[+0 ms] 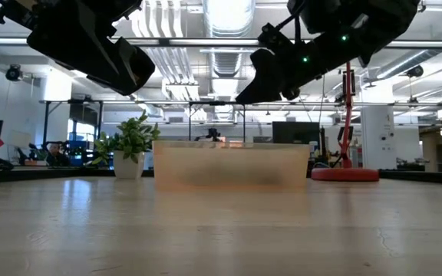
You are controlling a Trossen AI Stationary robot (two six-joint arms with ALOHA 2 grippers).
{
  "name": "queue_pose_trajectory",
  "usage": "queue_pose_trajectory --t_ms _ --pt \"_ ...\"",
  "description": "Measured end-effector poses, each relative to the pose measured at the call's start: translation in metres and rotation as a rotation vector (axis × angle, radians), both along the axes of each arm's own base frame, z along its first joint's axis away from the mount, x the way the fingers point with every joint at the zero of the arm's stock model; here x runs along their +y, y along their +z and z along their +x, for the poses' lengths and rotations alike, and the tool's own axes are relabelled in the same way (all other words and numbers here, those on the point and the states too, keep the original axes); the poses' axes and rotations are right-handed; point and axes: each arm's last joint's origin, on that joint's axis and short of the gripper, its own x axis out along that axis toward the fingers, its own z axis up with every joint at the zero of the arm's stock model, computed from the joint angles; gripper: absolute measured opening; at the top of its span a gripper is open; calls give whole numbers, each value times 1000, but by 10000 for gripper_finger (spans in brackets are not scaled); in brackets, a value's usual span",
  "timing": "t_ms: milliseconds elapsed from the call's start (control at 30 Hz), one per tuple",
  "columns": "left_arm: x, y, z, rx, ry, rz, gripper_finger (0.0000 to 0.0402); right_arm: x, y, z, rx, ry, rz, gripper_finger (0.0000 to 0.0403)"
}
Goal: Pick and place rubber bands into bin
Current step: Put the blue rubber band into the orange bin, then return to Home Position
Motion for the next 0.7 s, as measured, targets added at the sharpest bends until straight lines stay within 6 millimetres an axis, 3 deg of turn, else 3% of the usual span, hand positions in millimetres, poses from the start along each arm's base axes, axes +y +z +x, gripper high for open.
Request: queue_pose_trajectory --t_ms 300,533,600,700 --pt "0 2 1 -15 3 -11 93 0 1 0 -1 11 -10 102" --pt "-3 12 7 -112 27 -83 93 20 11 -1 -3 82 -33 123" --pt "-4 21 11 -228 7 -93 93 28 14 -3 29 128 -83 125" --pt "-2 36 17 -485 -107 99 93 38 22 -7 31 180 -133 127"
